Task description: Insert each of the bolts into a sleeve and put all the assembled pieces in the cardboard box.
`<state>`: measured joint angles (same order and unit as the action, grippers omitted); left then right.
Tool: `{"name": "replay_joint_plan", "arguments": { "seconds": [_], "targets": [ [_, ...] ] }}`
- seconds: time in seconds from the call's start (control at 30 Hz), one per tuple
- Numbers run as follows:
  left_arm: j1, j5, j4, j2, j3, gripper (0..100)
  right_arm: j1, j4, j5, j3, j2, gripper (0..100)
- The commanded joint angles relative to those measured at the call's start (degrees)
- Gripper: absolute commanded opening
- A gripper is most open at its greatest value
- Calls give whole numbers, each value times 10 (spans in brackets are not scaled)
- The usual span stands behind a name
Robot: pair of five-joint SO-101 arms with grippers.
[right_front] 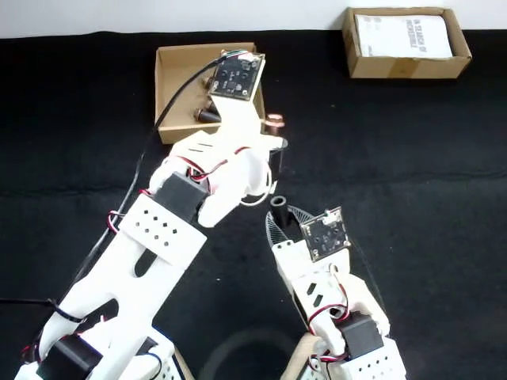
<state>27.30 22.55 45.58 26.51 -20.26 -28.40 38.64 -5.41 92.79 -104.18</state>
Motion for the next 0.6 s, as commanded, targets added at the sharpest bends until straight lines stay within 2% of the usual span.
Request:
{"name": "replay_joint_plan", "arguments": {
  "seconds": [0.0,0.23,0.37,0.57],
  "targets": [
    [8,7,-18,15,4,8,0,-15,-3,-2,-7,8],
    [28,7,-21,38,-27,8,0,-15,-1,-1,-7,8],
    [32,26,-76,91,-106,8,13,-15,78,-2,-7,8],
    [27,34,-178,169,-225,8,14,-14,84,-2,-7,8]
  ]
}}
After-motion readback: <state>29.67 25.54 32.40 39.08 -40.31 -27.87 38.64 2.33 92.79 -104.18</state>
